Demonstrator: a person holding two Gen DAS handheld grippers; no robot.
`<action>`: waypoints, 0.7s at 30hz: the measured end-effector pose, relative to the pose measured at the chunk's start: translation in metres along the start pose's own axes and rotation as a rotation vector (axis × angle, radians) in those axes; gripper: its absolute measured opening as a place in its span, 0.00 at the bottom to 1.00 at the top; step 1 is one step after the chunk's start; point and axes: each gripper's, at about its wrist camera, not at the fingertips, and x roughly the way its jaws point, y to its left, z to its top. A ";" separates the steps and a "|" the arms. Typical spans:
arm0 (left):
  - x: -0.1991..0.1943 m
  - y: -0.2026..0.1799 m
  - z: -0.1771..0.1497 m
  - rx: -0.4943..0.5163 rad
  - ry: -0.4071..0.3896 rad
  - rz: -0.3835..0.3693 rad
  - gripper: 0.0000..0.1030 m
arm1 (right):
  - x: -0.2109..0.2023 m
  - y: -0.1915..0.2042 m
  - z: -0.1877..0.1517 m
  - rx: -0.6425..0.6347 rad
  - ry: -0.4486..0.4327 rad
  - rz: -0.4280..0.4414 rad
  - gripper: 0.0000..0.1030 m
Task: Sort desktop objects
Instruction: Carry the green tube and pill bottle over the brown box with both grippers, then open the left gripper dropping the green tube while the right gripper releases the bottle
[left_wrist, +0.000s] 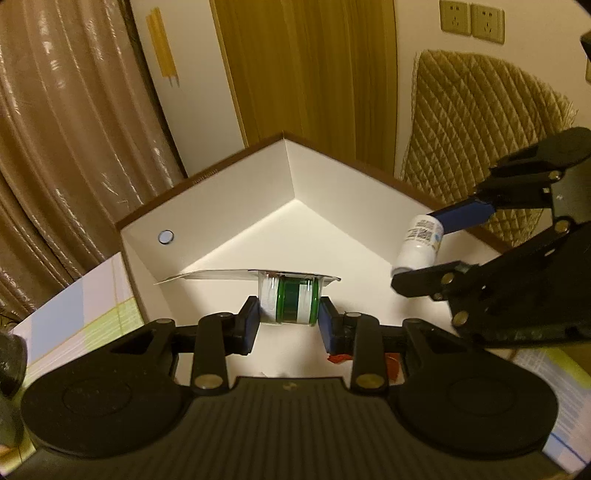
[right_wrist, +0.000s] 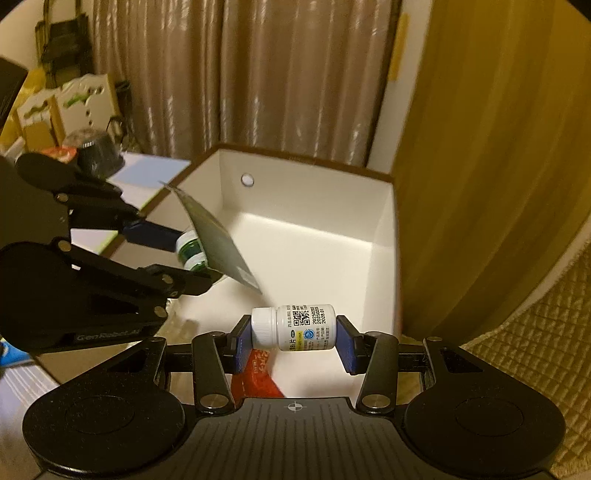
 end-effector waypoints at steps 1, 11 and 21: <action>0.004 0.001 -0.001 0.002 0.006 -0.001 0.28 | 0.005 0.000 0.000 -0.008 0.007 0.004 0.44; 0.030 0.006 -0.004 -0.011 0.019 -0.034 0.29 | 0.025 0.000 -0.006 -0.036 0.061 0.008 0.44; 0.013 0.012 -0.005 -0.048 -0.015 -0.027 0.51 | 0.030 0.005 -0.005 -0.054 0.090 0.000 0.45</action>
